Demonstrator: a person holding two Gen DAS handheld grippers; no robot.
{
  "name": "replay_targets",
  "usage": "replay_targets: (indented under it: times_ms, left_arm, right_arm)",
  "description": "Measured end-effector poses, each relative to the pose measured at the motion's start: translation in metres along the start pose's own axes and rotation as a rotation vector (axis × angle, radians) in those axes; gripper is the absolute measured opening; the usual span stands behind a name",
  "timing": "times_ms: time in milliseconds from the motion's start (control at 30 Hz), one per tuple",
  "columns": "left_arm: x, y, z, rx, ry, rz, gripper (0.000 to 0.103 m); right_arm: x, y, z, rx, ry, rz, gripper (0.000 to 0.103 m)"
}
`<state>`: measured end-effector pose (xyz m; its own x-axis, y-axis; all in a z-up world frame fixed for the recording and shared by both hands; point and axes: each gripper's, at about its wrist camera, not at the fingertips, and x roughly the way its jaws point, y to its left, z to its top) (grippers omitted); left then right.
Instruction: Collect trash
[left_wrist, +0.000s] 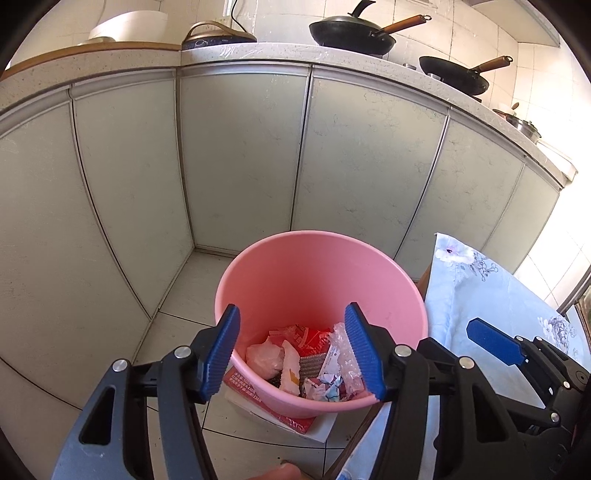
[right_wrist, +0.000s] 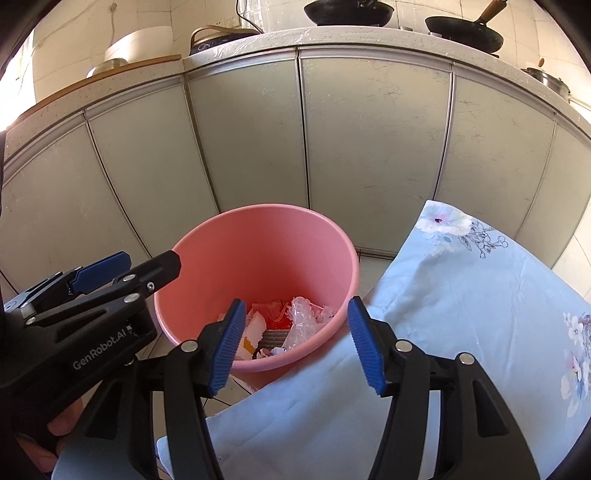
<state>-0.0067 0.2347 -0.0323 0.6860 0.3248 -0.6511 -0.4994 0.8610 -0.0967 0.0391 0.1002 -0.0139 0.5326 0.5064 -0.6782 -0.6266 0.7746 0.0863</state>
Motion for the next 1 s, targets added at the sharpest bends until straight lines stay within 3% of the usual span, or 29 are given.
replay_targets:
  times_ms: [1000]
  left_arm:
    - [-0.061, -0.03, -0.014, 0.063, -0.065, -0.018, 0.057]
  right_arm:
    - [-0.062, -0.019, -0.025, 0.034, -0.103, -0.054, 0.058]
